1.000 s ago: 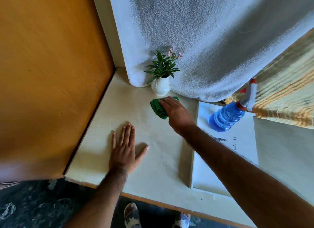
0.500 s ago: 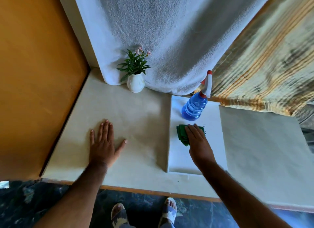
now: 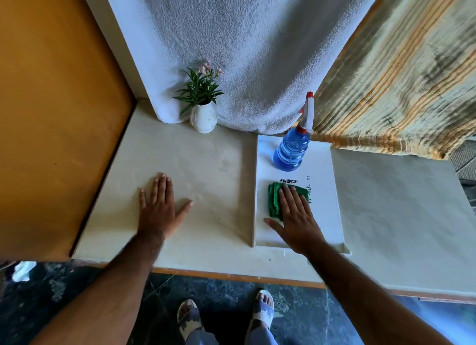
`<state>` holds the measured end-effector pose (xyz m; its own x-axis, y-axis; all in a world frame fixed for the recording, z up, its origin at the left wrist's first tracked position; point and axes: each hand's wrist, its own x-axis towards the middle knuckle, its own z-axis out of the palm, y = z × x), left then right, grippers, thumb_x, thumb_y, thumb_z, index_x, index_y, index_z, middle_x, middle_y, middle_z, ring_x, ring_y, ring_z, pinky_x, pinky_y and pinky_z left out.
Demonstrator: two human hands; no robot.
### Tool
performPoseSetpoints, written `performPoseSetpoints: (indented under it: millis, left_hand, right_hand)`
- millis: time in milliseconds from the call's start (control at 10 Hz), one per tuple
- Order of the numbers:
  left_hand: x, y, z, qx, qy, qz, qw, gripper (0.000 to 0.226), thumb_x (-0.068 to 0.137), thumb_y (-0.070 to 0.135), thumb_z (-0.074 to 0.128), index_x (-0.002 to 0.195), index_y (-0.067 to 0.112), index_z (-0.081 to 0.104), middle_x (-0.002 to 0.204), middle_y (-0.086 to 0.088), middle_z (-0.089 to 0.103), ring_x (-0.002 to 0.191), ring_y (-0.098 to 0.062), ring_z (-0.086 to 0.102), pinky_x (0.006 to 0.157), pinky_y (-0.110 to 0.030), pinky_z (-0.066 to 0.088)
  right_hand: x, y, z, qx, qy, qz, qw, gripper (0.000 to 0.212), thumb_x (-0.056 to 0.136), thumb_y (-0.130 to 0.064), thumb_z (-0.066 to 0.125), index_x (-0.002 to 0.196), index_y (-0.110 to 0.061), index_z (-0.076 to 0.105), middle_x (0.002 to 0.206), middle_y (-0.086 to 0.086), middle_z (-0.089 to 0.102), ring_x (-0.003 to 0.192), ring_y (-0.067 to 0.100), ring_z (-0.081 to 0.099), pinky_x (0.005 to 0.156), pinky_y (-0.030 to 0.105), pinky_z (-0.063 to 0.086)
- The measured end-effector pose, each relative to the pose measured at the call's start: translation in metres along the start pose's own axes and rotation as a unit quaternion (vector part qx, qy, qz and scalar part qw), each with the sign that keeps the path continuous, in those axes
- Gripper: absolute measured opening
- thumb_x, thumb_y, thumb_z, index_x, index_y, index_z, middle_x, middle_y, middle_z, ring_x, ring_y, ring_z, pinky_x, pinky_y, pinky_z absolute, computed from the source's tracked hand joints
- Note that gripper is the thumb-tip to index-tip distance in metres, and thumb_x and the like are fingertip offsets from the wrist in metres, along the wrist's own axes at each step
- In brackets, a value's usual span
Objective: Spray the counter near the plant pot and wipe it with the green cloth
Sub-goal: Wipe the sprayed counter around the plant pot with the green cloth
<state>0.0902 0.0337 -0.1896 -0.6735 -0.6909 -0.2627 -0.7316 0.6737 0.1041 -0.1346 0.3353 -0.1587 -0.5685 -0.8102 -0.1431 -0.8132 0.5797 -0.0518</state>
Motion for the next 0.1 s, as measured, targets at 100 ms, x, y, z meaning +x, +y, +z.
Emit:
performPoseSetpoints:
  millis: [100]
  left_hand:
    - [0.0021,0.0057,-0.0248,-0.063,-0.043,-0.004,0.997,0.114,0.078,0.09,0.002,0.164,0.014,-0.005,0.175,-0.002,-0.013,0.161,-0.019,-0.008,0.129,-0.054,0.003]
  right_hand:
    - [0.0048,-0.0071,-0.0278,0.008,0.04,-0.029,0.999,0.093,0.095,-0.073,0.029,0.156,-0.006,0.01,0.166,0.011,0.005,0.153,0.023,-0.001,0.124,0.045,0.01]
